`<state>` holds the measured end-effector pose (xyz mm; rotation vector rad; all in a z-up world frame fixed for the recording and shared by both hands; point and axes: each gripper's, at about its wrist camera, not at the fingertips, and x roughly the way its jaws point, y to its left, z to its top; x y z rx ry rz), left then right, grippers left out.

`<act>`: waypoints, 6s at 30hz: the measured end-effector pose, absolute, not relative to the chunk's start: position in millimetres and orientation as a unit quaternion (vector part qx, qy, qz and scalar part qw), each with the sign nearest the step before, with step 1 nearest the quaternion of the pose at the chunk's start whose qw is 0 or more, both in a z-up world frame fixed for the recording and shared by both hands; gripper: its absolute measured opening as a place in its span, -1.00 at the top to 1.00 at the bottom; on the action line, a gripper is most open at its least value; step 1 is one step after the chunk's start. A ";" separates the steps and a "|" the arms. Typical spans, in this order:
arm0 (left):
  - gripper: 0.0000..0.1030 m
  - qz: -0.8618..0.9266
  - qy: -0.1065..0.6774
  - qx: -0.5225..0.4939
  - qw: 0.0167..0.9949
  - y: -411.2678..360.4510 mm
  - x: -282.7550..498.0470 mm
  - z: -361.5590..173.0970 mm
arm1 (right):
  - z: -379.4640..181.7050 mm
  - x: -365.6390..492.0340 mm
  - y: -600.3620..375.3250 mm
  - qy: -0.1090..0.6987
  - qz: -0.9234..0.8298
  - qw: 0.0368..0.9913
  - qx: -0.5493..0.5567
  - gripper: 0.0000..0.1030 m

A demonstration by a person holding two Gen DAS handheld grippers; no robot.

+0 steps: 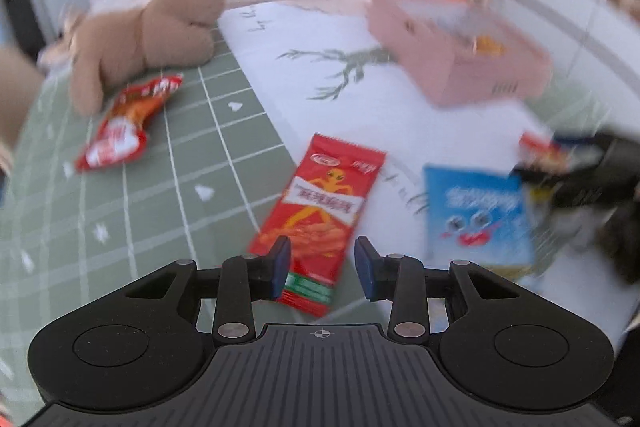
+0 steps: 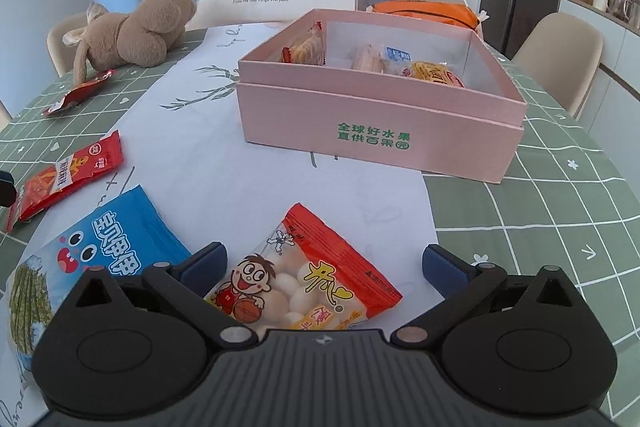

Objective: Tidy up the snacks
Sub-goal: 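Set down the blue packet and grasp the red spicy-strip packet with the left gripper, then hold the red spicy-strip packet in the left gripper while the right holds the candy bag, then drop the spicy-strip packet into the pink box with the left gripper while the right drops the candy bag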

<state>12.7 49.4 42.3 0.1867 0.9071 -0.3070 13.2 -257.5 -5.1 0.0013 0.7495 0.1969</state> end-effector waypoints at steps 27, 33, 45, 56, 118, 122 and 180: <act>-0.29 -0.118 0.503 0.075 0.853 28.2 100.8 22.5 | 2.5 15.4 -254.8 0.412 0.107 0.905 -0.009 -1.00; -0.25 -0.113 0.501 0.047 0.857 29.6 90.4 23.3 | 7.3 21.2 -253.3 0.445 0.117 0.887 -0.018 -1.00; -0.17 -0.088 0.499 -0.006 0.862 5.6 21.1 23.6 | 33.4 -0.5 -286.5 0.468 0.150 0.871 0.029 -0.78; -0.19 -0.074 0.510 -0.006 0.857 5.0 6.3 25.4 | 19.0 4.0 -232.9 0.456 0.148 0.874 -0.080 -0.79; 0.30 -0.109 0.489 0.114 0.858 -25.4 6.6 33.7 | 23.2 -3.6 -289.8 0.477 0.064 0.876 -0.019 -0.46; 0.22 -0.107 0.494 0.087 0.858 -20.6 9.2 33.9 | 23.7 -5.8 -287.6 0.476 0.061 0.877 -0.023 -0.47; 0.00 -0.244 0.436 -0.106 0.859 -108.1 200.3 130.8 | 163.0 115.6 -345.7 0.345 0.076 0.935 0.002 -0.49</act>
